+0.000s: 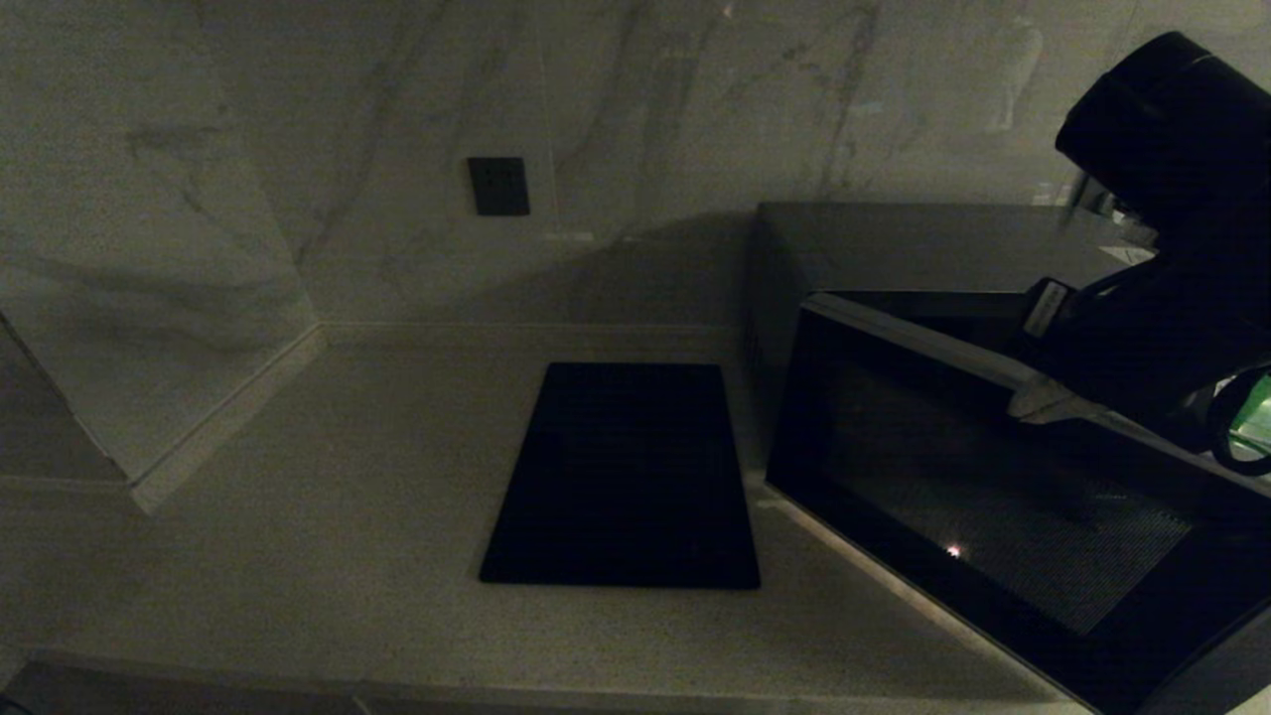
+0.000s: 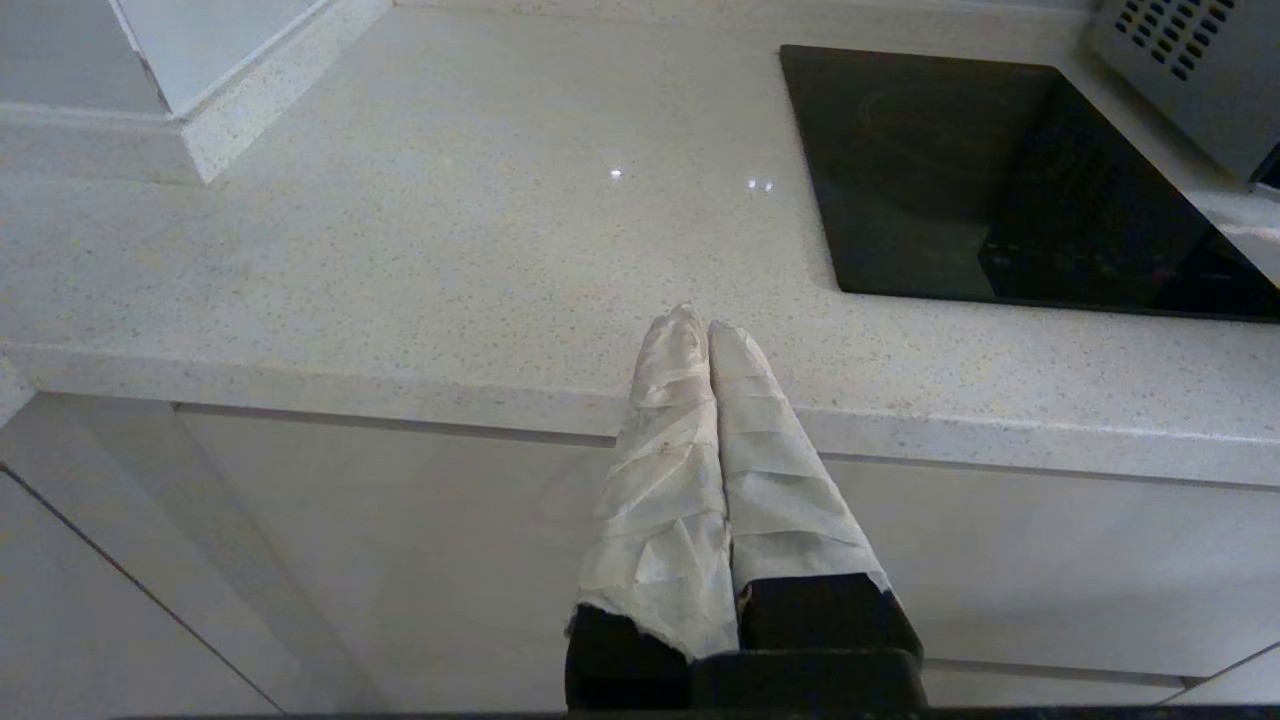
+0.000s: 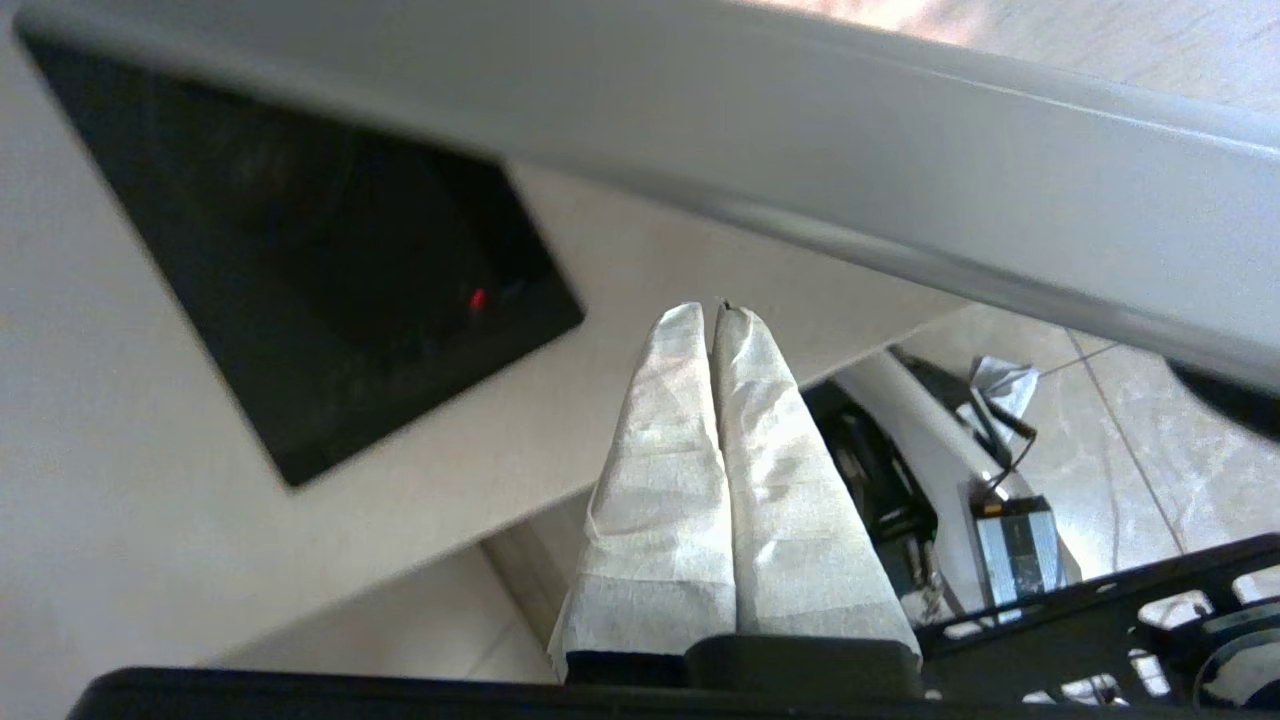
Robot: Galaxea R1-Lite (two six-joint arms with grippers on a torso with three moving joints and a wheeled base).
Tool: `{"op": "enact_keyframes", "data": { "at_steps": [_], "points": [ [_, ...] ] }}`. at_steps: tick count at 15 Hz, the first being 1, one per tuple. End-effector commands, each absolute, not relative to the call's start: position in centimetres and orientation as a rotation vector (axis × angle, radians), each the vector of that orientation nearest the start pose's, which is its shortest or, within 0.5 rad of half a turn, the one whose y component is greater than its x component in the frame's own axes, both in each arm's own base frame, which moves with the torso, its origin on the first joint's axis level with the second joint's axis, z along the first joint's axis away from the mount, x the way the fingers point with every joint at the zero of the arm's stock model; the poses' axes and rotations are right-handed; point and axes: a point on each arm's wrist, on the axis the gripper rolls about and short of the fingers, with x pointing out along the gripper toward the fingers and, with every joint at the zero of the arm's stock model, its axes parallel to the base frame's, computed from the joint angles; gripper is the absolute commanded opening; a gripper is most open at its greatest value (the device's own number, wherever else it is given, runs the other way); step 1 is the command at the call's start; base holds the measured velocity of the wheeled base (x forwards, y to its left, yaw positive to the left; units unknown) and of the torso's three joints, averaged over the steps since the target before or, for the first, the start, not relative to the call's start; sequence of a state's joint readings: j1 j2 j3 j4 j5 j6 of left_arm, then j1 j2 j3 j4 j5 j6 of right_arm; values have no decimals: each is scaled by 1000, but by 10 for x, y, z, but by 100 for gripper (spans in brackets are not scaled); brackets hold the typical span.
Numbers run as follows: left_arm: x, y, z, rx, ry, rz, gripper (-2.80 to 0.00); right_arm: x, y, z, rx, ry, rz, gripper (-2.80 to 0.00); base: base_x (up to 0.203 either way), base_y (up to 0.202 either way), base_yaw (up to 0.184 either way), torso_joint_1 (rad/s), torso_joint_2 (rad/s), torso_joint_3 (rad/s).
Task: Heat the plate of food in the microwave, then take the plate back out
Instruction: Close the microwave oven
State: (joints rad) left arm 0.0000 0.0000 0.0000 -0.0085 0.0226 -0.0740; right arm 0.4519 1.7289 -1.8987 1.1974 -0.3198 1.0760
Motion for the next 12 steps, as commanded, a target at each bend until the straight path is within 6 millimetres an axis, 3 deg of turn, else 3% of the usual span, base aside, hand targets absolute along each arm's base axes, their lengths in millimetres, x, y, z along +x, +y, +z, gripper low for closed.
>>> {"op": "enact_keyframes", "data": {
  "at_steps": [1,5,12],
  "points": [
    [-23,1,76,-75,-9,23,-280,246,87,313,631,863,-452,-280,0,0,0,0,0,0],
    [-23,1,76,-75,-9,23,-280,267,48,311,662,787,-528,-280,0,0,0,0,0,0],
    [-23,1,76,-75,-9,23,-280,279,10,315,727,722,-553,-280,0,0,0,0,0,0]
  ]
}}
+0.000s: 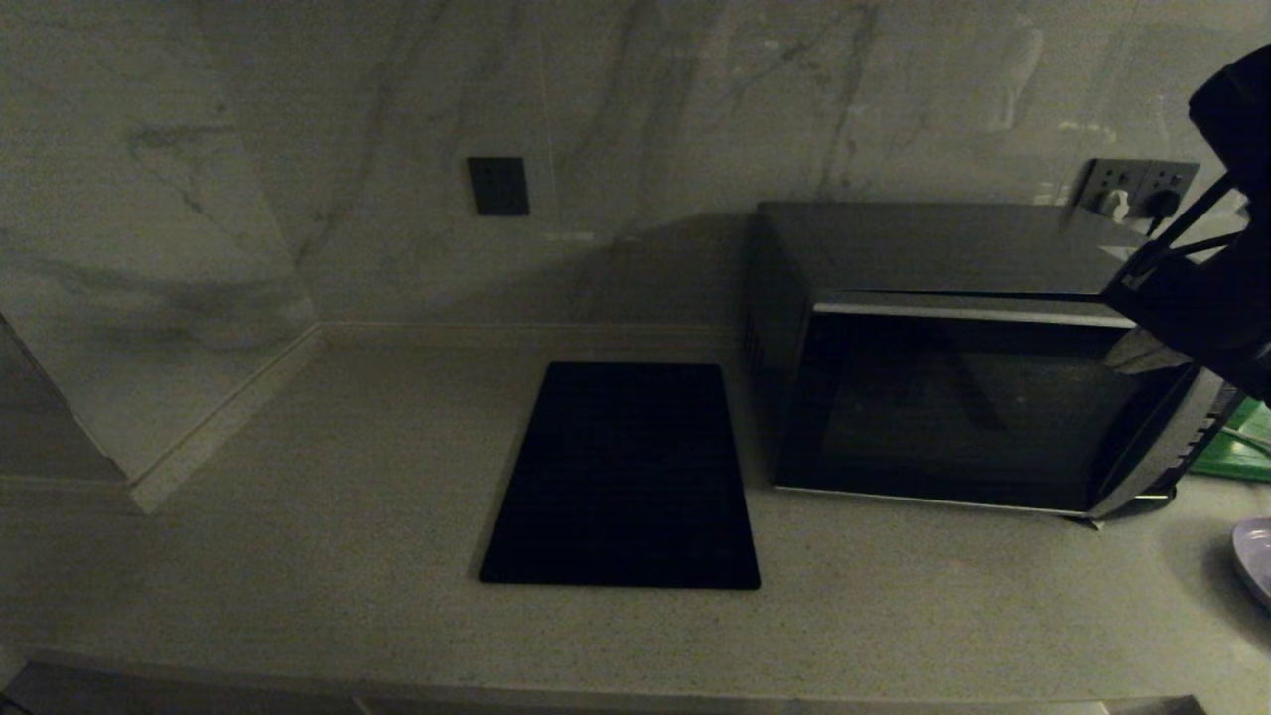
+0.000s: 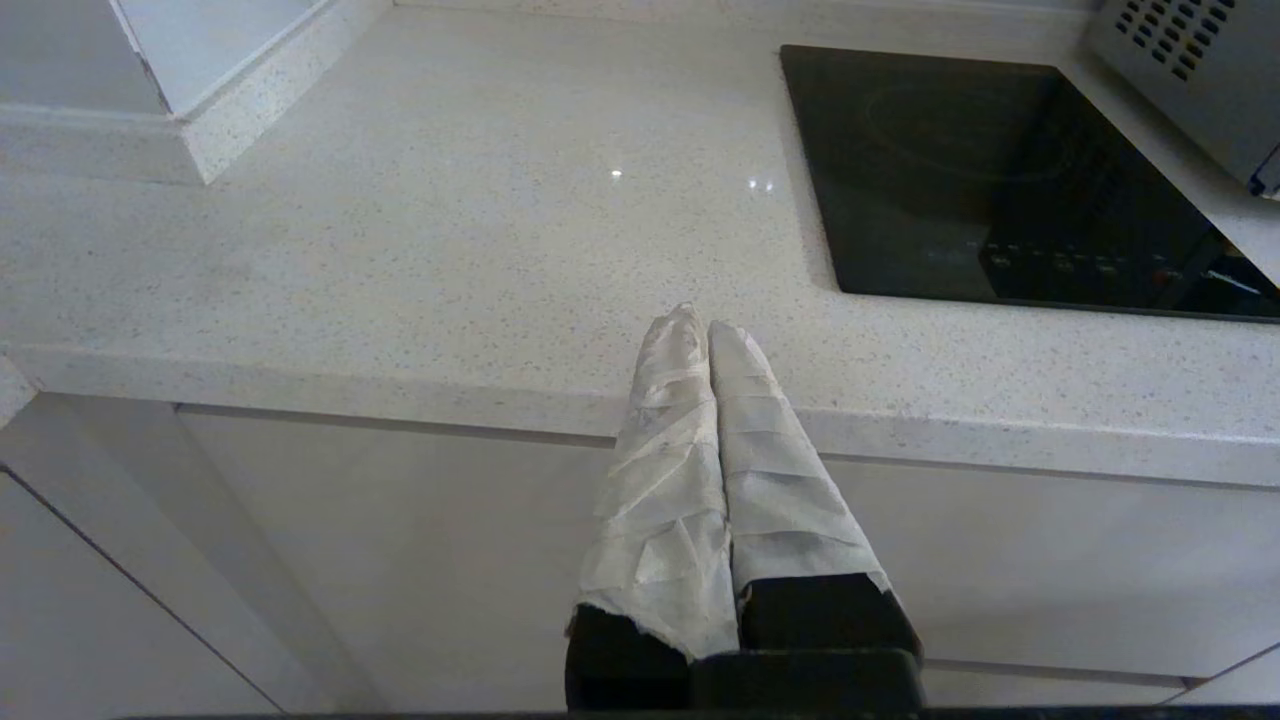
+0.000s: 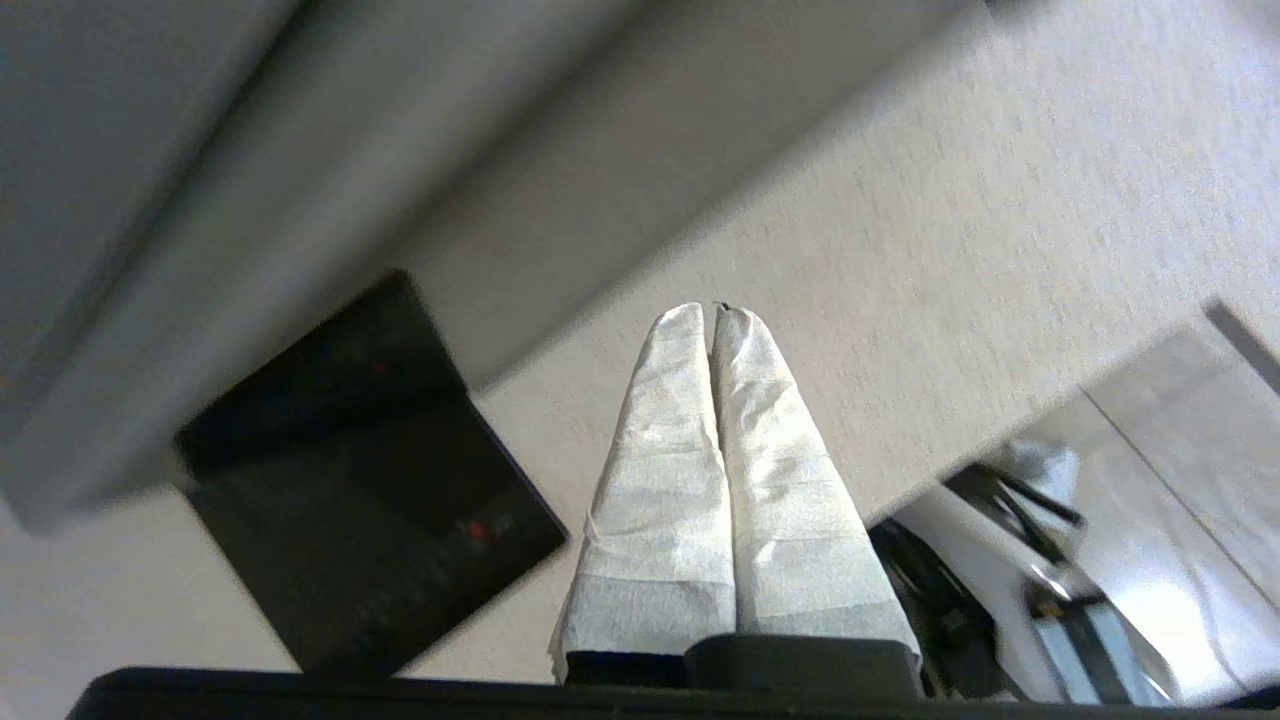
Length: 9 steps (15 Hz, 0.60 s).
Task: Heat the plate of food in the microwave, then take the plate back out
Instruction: Close the microwave oven
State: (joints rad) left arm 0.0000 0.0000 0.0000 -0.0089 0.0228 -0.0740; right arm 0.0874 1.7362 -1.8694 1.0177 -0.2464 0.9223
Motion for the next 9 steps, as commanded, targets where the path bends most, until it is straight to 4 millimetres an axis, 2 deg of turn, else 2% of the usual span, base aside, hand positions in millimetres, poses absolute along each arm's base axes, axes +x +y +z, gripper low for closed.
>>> {"op": "enact_keyframes", "data": {
  "at_steps": [1,5,9],
  "points": [
    [-23,1,76,-75,-9,23,-280,281,4,316,741,704,-551,-280,0,0,0,0,0,0],
    [-23,1,76,-75,-9,23,-280,295,-18,311,797,674,-556,-280,0,0,0,0,0,0],
    [-23,1,76,-75,-9,23,-280,297,-23,306,807,682,-566,-280,0,0,0,0,0,0]
  ]
}}
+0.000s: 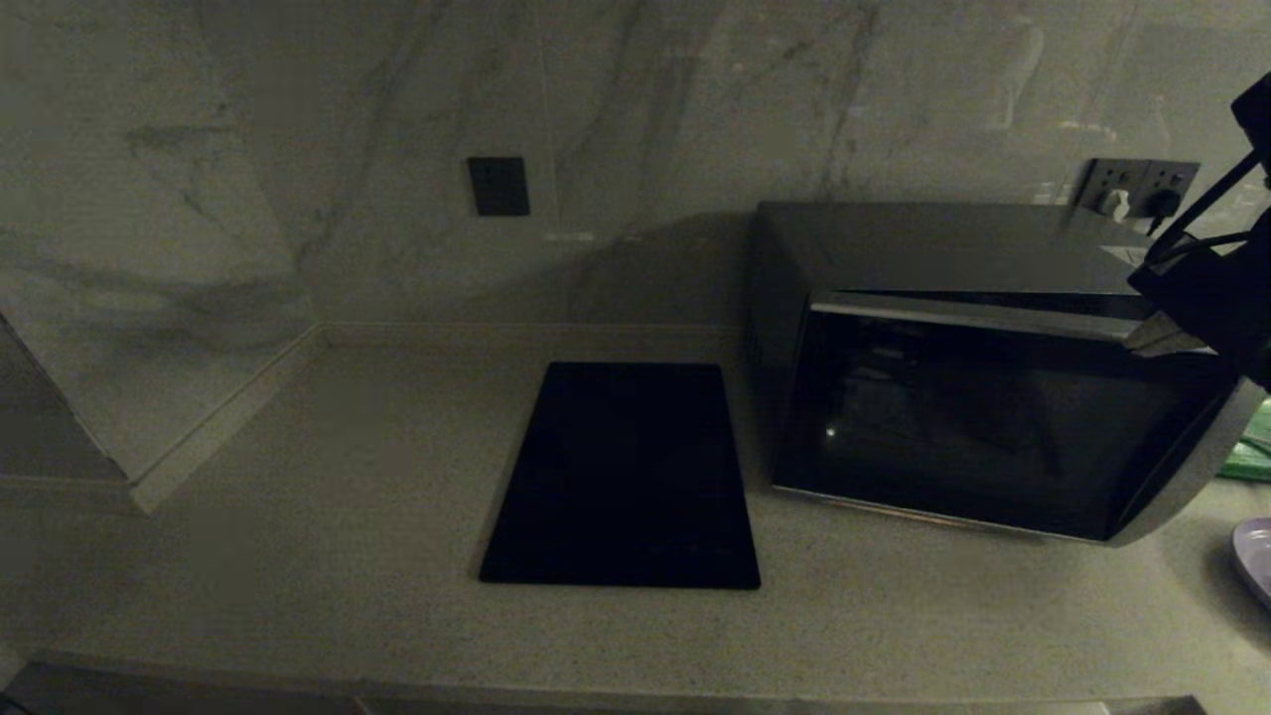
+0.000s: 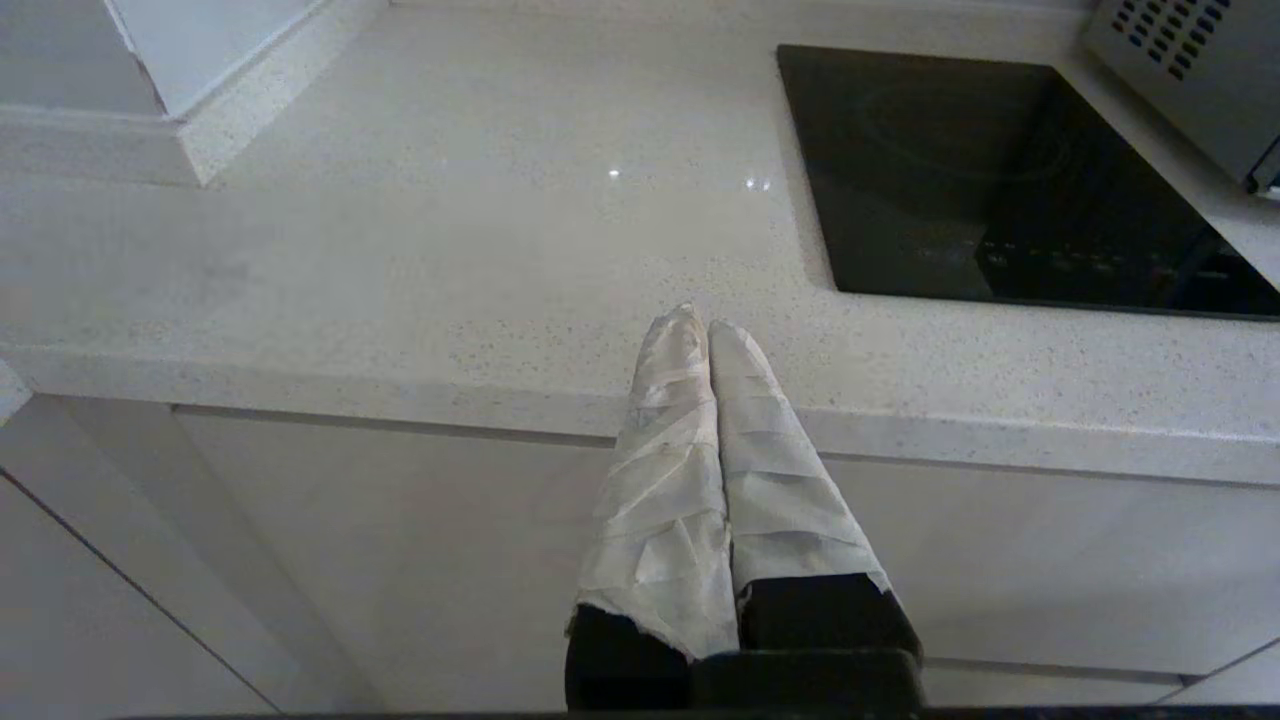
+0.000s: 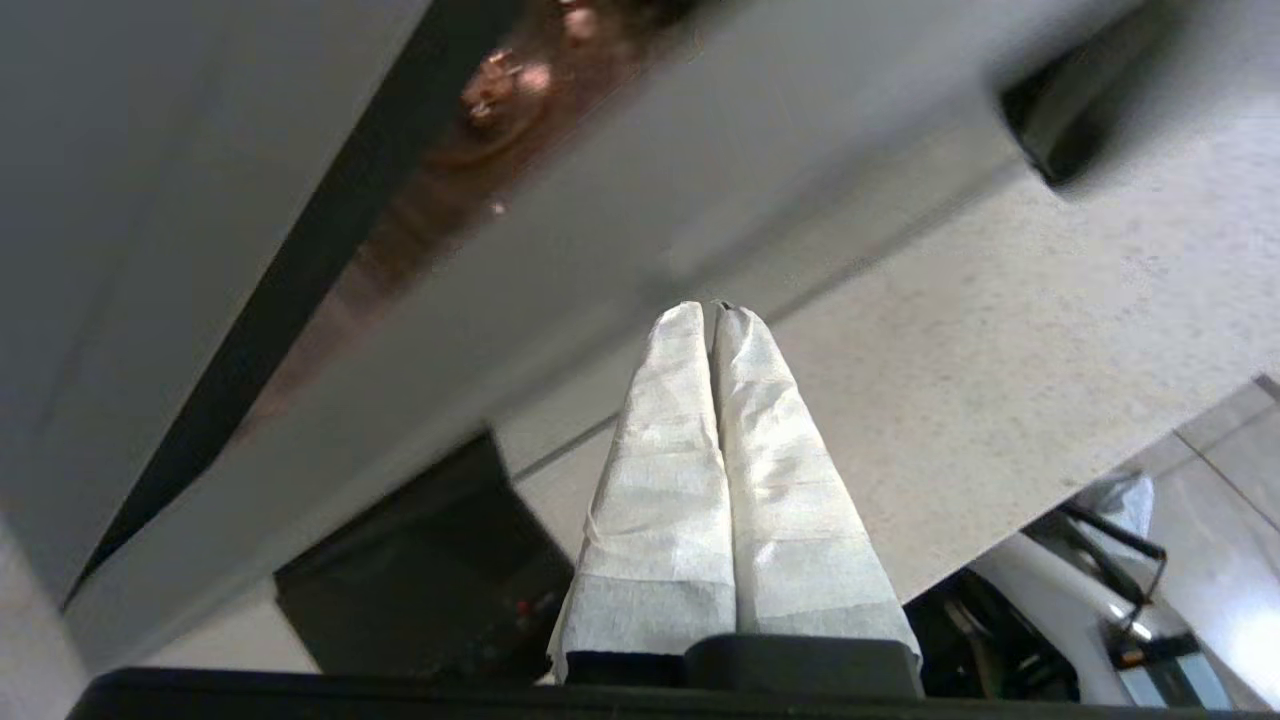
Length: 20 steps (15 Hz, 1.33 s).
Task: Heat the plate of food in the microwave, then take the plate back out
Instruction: Close the microwave oven
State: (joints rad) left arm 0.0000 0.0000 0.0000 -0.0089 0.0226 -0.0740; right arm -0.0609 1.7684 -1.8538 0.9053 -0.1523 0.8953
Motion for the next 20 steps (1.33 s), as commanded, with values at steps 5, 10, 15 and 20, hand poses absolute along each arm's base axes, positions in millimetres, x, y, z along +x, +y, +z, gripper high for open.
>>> {"op": "enact_keyframes", "data": {
  "at_steps": [5,10,15,20],
  "points": [
    [-23,1,76,-75,-9,23,-280,292,-24,313,814,659,-556,-280,0,0,0,0,0,0],
    [-23,1,76,-75,-9,23,-280,293,-25,314,817,652,-557,-280,0,0,0,0,0,0],
    [-23,1,76,-75,-10,23,-280,298,-26,311,825,635,-552,-280,0,0,0,0,0,0],
    [-23,1,76,-75,-9,23,-280,300,-28,309,829,640,-559,-280,0,0,0,0,0,0]
  ]
}}
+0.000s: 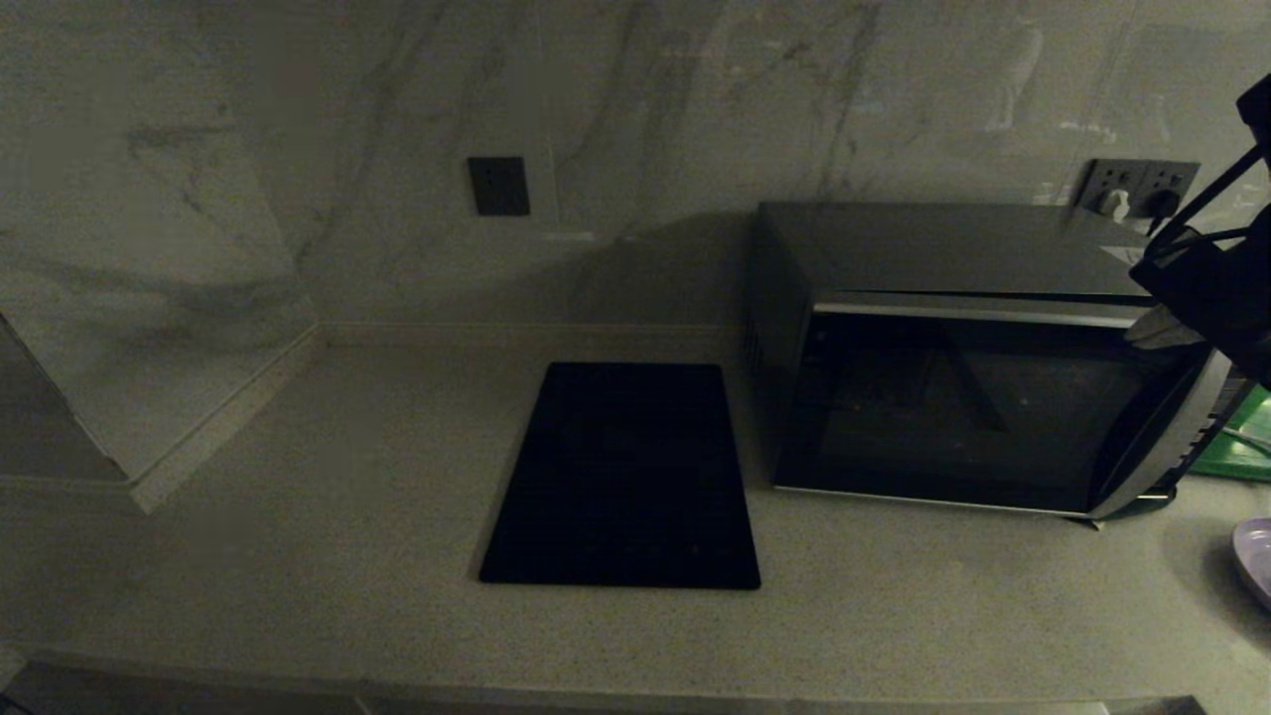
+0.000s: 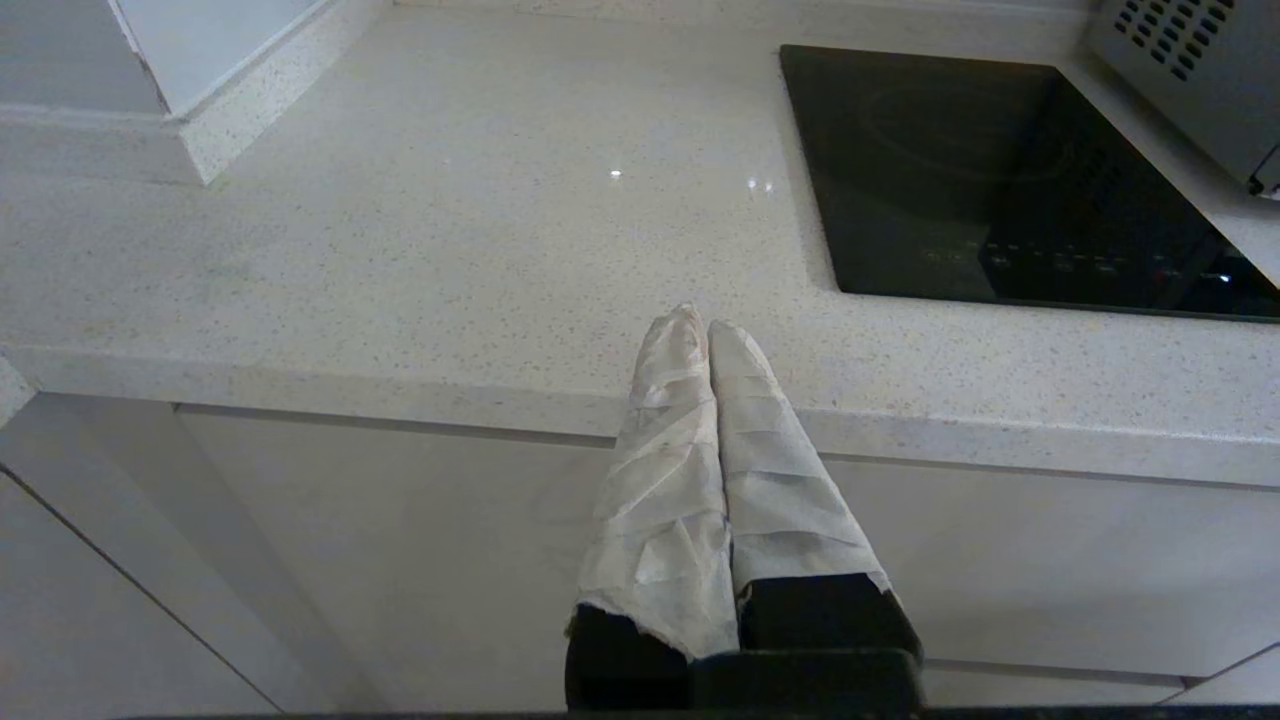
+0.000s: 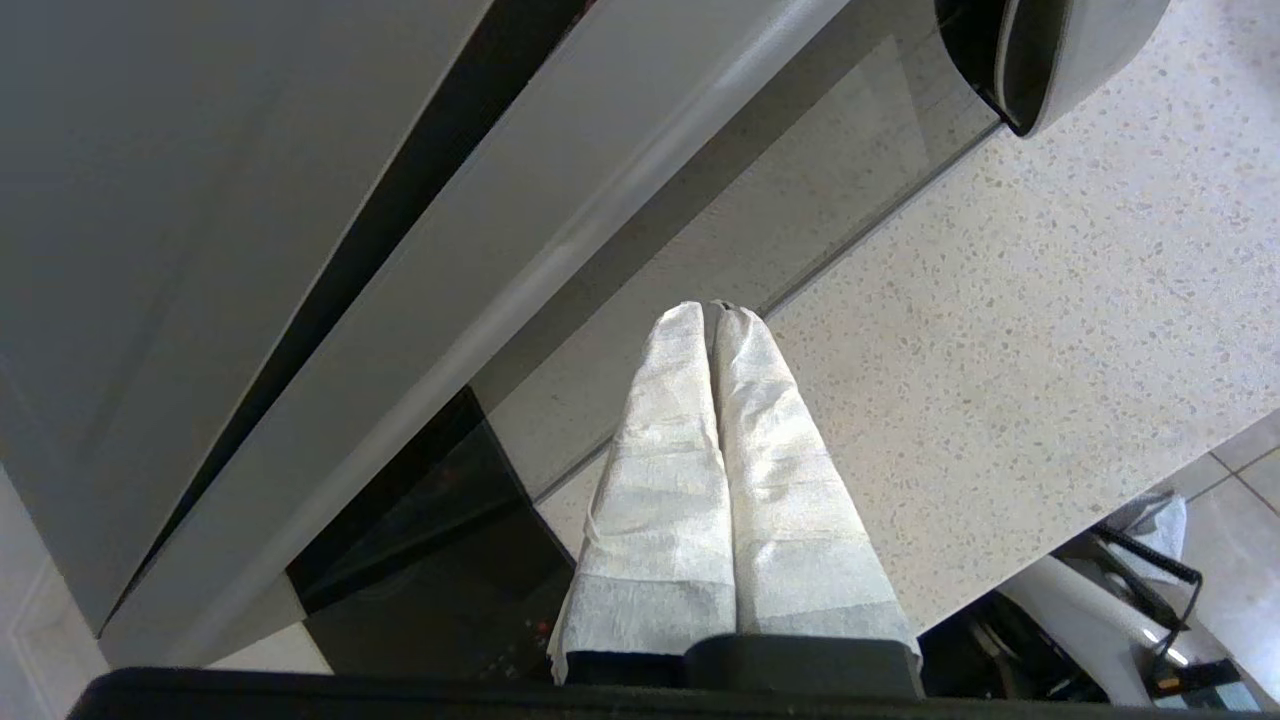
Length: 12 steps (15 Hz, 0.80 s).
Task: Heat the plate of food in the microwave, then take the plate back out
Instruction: Close the microwave oven
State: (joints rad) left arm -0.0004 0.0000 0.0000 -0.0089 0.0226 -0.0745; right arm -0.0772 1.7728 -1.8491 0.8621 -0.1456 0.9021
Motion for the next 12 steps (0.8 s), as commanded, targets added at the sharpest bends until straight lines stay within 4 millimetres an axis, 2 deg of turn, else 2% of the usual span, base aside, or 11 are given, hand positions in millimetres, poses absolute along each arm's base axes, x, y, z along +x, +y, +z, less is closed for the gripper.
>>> {"op": "enact_keyframes", "data": {
  "at_steps": [1,12],
  "points": [
    [-23,1,76,-75,-10,23,-280,301,-28,308,829,643,-560,-280,0,0,0,0,0,0],
    [-23,1,76,-75,-9,23,-280,322,-33,297,847,609,-560,-280,0,0,0,0,0,0]
  ]
}}
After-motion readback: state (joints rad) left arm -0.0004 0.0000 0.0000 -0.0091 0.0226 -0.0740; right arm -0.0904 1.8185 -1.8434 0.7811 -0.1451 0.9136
